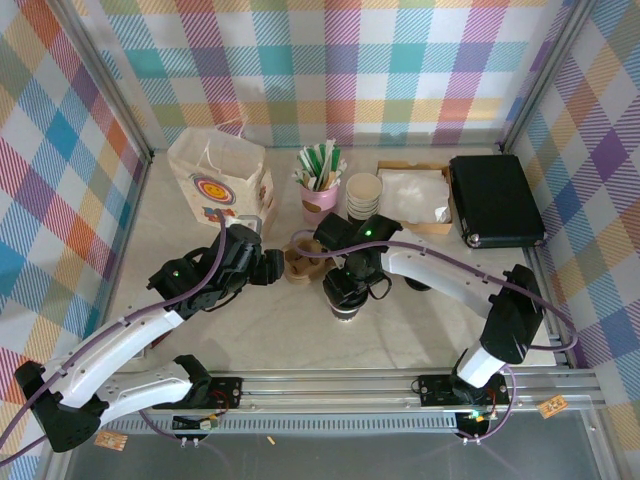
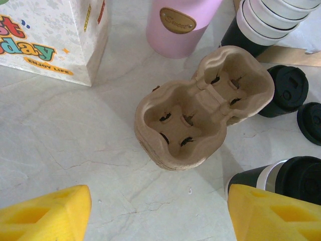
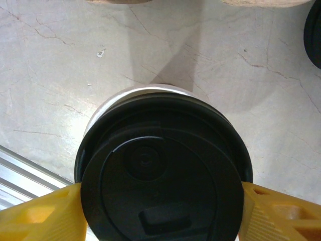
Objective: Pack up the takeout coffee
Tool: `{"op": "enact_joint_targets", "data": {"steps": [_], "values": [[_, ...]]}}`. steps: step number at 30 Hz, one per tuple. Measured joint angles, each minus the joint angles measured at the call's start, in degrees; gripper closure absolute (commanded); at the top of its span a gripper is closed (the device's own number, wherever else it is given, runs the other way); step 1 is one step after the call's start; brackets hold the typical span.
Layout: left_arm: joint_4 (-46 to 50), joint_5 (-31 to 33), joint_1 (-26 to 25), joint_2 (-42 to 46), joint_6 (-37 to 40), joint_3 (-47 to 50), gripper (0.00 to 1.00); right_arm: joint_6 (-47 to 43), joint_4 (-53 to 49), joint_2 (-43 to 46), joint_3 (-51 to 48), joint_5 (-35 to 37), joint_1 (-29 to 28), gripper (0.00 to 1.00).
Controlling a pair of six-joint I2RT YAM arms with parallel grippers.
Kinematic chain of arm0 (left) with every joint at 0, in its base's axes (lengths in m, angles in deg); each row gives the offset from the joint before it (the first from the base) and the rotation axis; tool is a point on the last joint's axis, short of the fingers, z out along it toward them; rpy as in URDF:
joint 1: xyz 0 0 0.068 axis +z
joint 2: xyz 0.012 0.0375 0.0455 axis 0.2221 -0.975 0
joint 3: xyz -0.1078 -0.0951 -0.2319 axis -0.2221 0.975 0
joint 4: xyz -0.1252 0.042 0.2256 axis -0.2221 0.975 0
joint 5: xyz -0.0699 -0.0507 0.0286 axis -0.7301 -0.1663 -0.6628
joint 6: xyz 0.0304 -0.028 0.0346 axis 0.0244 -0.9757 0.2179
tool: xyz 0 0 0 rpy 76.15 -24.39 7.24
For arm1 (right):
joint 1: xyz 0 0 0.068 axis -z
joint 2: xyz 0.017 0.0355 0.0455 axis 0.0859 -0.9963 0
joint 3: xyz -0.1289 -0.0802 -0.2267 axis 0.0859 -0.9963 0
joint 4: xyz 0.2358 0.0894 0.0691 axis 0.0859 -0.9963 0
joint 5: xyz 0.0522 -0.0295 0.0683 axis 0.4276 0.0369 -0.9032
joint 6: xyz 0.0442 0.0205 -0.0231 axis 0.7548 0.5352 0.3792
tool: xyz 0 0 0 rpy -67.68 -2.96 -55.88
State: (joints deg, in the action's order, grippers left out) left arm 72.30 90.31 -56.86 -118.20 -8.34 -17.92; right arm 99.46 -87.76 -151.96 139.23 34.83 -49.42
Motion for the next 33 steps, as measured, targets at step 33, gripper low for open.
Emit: {"op": "enact_joint_targets", "data": {"steps": [33], "values": [[0.5, 0.0, 0.4, 0.7, 0.0, 0.0, 0.28, 0.5, 1.0, -0.7, 0.1, -0.3, 0.0, 0.31]]}}
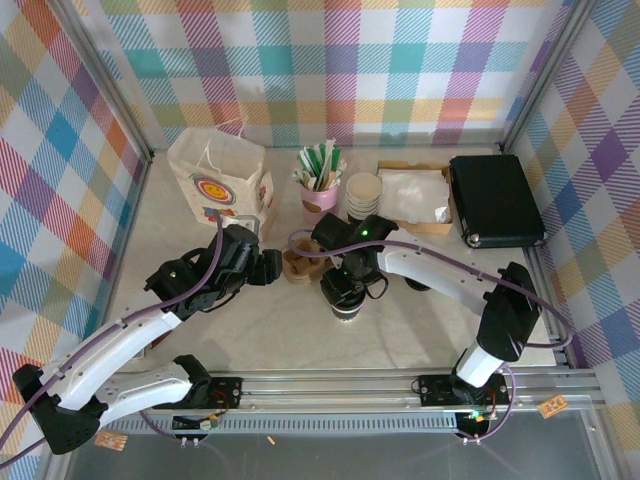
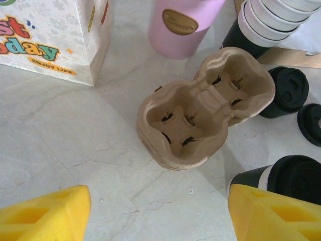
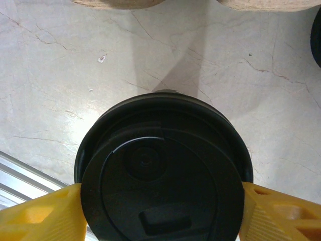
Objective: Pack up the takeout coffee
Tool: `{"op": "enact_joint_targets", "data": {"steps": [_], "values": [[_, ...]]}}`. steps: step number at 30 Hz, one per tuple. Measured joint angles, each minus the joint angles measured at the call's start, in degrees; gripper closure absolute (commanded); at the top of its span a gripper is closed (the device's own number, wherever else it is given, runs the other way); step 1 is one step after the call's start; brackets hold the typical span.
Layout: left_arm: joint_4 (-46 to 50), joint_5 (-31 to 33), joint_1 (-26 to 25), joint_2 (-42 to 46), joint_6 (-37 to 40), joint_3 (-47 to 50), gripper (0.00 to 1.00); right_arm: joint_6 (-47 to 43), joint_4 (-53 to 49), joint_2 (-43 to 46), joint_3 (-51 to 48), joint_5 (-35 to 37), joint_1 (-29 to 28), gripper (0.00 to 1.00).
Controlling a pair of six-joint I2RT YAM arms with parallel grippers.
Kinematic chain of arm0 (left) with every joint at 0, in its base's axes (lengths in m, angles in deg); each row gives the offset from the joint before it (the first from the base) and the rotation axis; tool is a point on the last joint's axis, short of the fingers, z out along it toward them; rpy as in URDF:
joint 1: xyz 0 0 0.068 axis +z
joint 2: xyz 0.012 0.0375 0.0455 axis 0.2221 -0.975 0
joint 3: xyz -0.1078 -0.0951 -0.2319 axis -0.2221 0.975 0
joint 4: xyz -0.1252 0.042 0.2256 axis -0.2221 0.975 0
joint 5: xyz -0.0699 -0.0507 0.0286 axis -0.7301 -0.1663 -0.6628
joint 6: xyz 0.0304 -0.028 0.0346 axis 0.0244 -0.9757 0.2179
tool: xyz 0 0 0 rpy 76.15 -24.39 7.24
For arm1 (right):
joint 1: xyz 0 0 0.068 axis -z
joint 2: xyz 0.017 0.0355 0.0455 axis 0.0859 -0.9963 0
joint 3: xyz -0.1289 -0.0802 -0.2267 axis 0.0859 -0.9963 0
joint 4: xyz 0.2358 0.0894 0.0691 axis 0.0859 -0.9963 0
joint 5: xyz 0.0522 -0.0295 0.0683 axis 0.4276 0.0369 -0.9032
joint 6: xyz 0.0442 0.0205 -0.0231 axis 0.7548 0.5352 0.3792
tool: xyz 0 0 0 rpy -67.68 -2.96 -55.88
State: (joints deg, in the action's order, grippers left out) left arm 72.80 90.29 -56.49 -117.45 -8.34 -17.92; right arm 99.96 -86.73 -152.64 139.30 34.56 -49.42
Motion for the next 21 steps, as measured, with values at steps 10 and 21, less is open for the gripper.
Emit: {"op": "enact_joint_targets", "data": {"steps": [10, 21], "values": [[0.0, 0.0, 0.0, 0.0, 0.0, 0.2, 0.28, 0.4, 0.7, 0.9, -0.7, -0.2, 0.0, 0.29], [0.0, 0.0, 0.0, 0.0, 0.0, 0.2, 0.28, 0.9, 1.0, 0.9, -1.3, -0.2, 0.0, 0.28]]}}
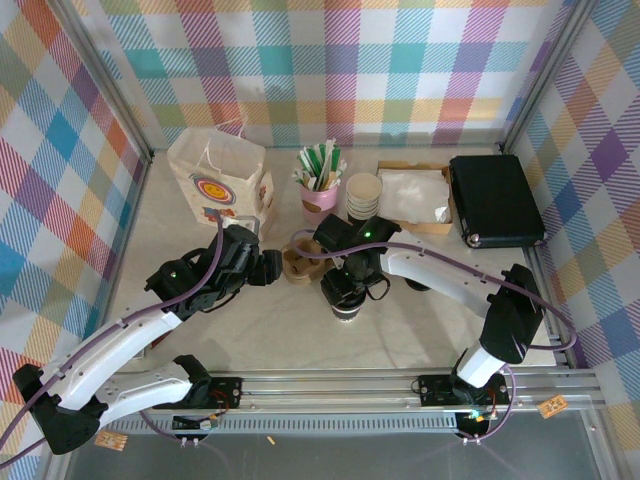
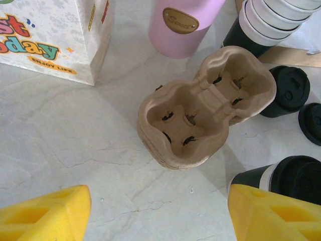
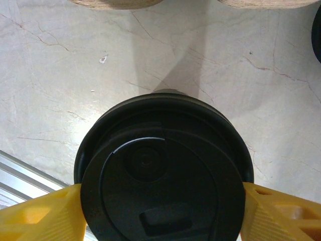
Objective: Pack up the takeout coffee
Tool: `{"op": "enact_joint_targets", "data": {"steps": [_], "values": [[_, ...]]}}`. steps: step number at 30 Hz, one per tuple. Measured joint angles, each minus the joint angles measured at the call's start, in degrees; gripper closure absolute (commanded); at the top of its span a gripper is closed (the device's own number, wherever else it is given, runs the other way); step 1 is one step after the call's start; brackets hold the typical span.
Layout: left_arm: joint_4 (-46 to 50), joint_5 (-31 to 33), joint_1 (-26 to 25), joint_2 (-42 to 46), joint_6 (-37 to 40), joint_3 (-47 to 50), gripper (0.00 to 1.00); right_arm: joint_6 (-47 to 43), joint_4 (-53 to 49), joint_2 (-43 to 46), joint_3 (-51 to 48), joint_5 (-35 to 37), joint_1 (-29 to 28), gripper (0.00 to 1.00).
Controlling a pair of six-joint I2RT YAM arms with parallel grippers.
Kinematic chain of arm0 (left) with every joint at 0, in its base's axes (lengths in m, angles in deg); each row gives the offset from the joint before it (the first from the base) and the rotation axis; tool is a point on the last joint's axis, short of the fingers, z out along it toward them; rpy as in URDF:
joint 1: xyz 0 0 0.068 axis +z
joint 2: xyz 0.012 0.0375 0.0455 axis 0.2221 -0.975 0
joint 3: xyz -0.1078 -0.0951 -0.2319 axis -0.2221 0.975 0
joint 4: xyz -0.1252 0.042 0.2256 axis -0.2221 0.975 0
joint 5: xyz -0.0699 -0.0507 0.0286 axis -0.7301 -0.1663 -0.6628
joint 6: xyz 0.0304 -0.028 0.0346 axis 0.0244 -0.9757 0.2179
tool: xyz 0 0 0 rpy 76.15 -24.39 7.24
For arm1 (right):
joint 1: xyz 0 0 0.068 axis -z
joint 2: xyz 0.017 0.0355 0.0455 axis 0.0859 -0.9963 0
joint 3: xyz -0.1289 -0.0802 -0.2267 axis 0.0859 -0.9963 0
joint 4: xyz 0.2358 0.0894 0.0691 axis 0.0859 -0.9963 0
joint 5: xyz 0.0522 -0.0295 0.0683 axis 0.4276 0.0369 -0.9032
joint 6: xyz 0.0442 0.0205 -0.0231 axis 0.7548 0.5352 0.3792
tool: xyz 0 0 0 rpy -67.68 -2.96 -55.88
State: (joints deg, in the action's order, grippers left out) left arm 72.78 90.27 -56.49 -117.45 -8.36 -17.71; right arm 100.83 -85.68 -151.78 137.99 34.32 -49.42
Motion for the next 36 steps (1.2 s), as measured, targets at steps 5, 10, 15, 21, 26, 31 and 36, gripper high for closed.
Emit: {"op": "enact_joint_targets", "data": {"steps": [5, 10, 15, 21, 26, 31, 36], "values": [[0.0, 0.0, 0.0, 0.0, 0.0, 0.0, 0.28, 0.2, 0.0, 0.0, -0.1, 0.0, 0.0, 0.28], [0.3, 0.0, 0.0, 0.0, 0.0, 0.0, 0.28, 0.4, 0.2, 0.0, -0.6, 0.0, 0.0, 0.27], [0.9, 0.0, 0.0, 0.3, 0.0, 0.1, 0.28, 0.4, 0.3, 0.0, -0.6, 0.0, 0.0, 0.27], [0.9, 0.0, 0.1, 0.5, 0.0, 0.1, 0.28, 0.4, 0.3, -0.1, -0.6, 0.0, 0.0, 0.26], [0.9, 0.0, 0.1, 0.8, 0.0, 0.4, 0.28, 0.4, 0.3, -0.3, -0.6, 0.0, 0.0, 0.26], [1.0, 0.0, 0.3, 0.7, 0.0, 0.4, 0.28, 0.4, 0.7, -0.3, -0.6, 0.0, 0.0, 0.25], [1.0, 0.0, 0.3, 0.7, 0.0, 0.4, 0.28, 0.6, 1.0, -0.3, -0.6, -0.1, 0.0, 0.21]]}}
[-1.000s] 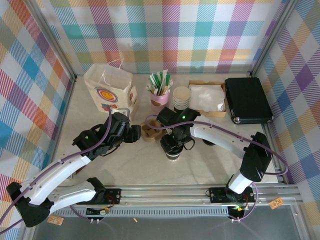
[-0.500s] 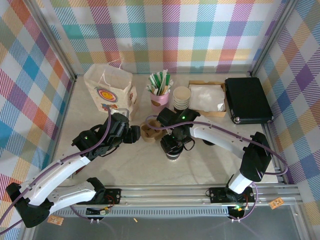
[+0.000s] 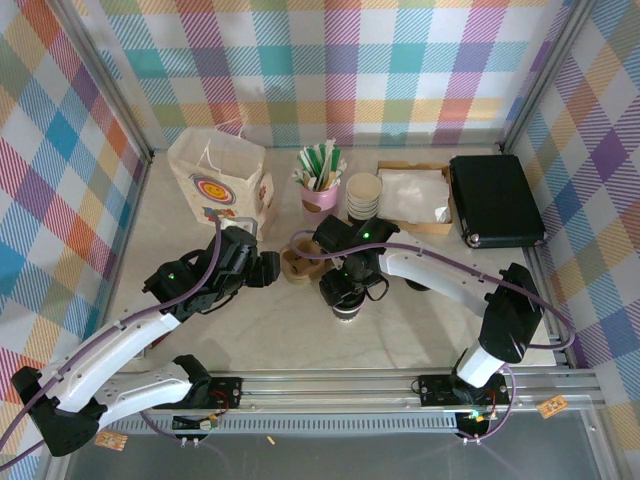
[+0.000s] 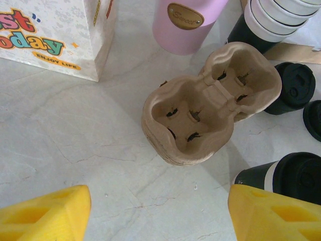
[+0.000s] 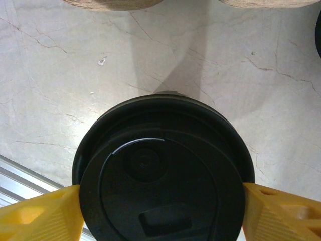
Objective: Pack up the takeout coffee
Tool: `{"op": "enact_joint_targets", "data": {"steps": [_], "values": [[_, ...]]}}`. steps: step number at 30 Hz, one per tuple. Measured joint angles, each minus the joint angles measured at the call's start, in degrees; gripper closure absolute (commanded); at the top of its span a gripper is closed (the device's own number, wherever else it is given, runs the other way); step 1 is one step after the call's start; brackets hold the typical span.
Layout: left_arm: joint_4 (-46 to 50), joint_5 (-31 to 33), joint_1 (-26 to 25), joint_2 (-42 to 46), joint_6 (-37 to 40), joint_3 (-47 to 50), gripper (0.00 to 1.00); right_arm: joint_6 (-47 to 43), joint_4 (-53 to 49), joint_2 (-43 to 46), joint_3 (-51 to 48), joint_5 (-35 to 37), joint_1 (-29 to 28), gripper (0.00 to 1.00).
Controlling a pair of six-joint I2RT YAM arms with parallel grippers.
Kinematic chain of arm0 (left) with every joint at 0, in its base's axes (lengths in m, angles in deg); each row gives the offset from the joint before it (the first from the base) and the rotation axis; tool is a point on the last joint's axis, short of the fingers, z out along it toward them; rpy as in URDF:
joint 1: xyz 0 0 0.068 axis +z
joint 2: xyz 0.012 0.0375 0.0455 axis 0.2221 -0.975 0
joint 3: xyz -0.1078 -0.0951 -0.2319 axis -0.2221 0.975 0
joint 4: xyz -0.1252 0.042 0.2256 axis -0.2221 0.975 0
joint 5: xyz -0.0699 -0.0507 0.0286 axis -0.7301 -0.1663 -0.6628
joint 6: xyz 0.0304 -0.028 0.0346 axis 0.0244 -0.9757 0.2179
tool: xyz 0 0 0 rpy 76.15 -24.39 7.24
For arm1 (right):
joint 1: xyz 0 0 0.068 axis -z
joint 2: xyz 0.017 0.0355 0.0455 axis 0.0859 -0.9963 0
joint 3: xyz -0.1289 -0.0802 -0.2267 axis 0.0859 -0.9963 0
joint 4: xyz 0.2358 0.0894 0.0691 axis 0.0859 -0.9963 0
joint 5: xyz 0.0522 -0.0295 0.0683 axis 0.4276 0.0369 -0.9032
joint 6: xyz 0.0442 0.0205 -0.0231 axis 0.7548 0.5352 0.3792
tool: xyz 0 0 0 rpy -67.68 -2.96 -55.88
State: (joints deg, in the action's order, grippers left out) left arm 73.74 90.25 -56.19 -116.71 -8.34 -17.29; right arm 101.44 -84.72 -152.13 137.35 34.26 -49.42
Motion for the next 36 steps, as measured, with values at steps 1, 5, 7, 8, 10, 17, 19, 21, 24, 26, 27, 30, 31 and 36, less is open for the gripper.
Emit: {"op": "enact_joint_targets", "data": {"steps": [1, 5, 7, 8, 10, 17, 19, 21, 24, 26, 27, 30, 31, 36], "values": [[0.0, 0.0, 0.0, 0.0, 0.0, 0.0, 0.28, 0.0, 0.1, 0.0, 0.0, -0.1, 0.0, 0.20], [0.0, 0.0, 0.0, 0.0, 0.0, 0.0, 0.28, 0.1, 0.2, 0.0, 0.0, -0.3, 0.0, 0.17], [0.0, 0.0, 0.0, 0.0, 0.0, 0.0, 0.28, 0.2, 0.2, 0.0, 0.0, -0.3, 0.0, 0.16], [0.0, 0.0, 0.0, 0.0, 0.0, 0.0, 0.28, 0.2, 0.2, 0.0, 0.0, -0.3, 0.0, 0.16], [0.0, 0.0, 0.0, 0.0, 0.0, 0.0, 0.28, 0.3, 0.2, 0.0, 0.0, -0.3, 0.0, 0.16], [0.0, -0.5, 0.0, -0.4, 0.2, 0.0, 0.29, 1.3, -0.1, 0.0, 0.0, 0.1, 0.0, 0.15], [-0.1, -1.2, 0.0, -0.7, 0.5, 0.0, 0.31, 1.9, -0.4, 0.3, 0.0, 0.4, 0.0, 0.15], [-0.3, -2.1, 0.0, -1.1, 1.1, 0.0, 0.34, 2.9, -0.8, 1.3, 0.0, 0.9, 0.0, 0.17], [-2.2, -5.0, 0.0, -1.7, 2.3, 0.3, 0.44, 5.0, -1.0, 4.9, -0.1, 1.6, 0.1, 0.31], [-4.1, -7.6, 0.1, -2.3, 3.2, 0.8, 0.49, 6.4, -0.7, 8.1, -1.1, 1.5, 0.8, 0.39], [-5.3, -9.1, 0.1, -2.8, 3.6, 1.2, 0.50, 7.5, -0.5, 10.0, -2.3, 1.1, 1.3, 0.44], [-8.3, -14.1, 0.1, -5.5, 4.6, 2.0, 0.54, 10.1, 0.2, 14.4, -7.0, -1.0, 4.7, 0.55], [-9.3, -16.0, 0.1, -6.8, 5.0, 2.1, 0.55, 10.9, 0.6, 15.4, -8.9, -1.9, 6.2, 0.55], [-12.4, -24.9, 0.1, -13.5, 7.6, 2.3, 0.68, 14.4, 3.2, 17.7, -16.3, -6.3, 11.4, 0.61]]}}
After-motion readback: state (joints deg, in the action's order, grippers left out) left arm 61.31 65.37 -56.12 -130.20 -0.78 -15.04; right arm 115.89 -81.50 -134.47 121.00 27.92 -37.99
